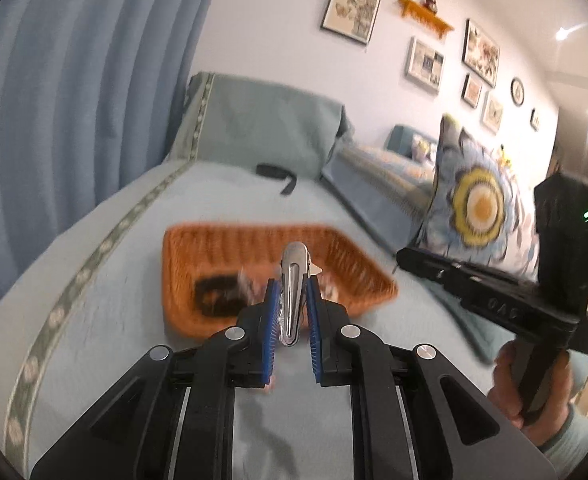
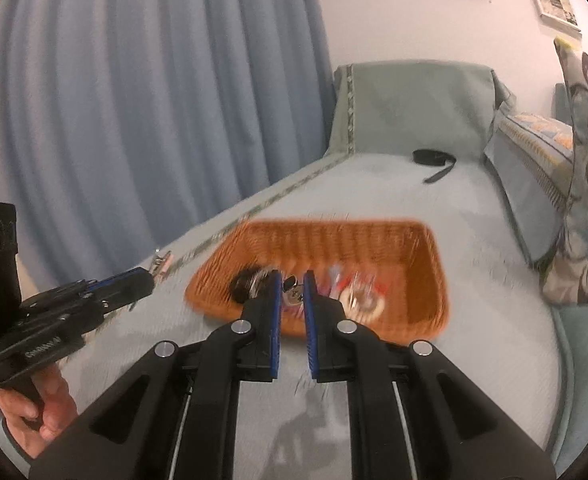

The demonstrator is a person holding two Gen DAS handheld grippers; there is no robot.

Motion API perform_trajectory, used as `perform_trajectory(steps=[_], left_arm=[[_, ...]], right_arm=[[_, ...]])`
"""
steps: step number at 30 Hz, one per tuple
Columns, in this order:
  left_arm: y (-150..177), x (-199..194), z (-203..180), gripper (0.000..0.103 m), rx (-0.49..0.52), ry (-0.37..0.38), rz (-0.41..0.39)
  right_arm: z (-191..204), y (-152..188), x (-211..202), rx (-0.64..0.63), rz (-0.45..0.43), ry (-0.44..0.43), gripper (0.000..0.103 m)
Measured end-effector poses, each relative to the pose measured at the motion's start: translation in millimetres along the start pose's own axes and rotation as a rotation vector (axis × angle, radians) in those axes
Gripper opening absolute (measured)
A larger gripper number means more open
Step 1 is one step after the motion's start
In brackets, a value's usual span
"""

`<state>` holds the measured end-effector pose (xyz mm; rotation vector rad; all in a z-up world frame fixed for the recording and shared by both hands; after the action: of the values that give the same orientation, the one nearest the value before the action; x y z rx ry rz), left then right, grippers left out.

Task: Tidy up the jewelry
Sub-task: 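Carry the clasp and hair clip into the basket and open both grippers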

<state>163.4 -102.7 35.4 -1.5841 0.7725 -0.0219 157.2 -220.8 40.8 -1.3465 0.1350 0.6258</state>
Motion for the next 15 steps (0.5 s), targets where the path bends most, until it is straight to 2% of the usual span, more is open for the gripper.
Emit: perform_trajectory(steps=[4, 6, 11, 15], left_arm=[[-21, 27, 4, 0.012, -0.019, 0.026, 0.005], [-25, 51, 7, 0.012, -0.006, 0.0, 0.023], [-10, 99, 13, 0.012, 0.025, -0.05, 0.082], [5, 118, 17, 0.012, 0.034, -0.061, 0.113]], right_arm=[[-20, -22, 26, 0.044, 0.01, -0.012, 0.009], [-30, -25, 47, 0.074, 0.036, -0.021, 0.009], [-55, -15, 95, 0.138, 0.104, -0.012, 0.009], [-70, 4, 123, 0.163, 0.158, 0.014, 0.009]])
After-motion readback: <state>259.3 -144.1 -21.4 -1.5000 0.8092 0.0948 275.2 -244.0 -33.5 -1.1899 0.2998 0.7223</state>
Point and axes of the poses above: each gripper's, at about its wrist camera, not at the fingertips, and x roughly the way its jaws point, z to its left, y to its underside, the point moved 10 cm from there along x, roughly the way its jaws point, and after that the axes turned 7 degrees about -y, right-handed, at the moved point
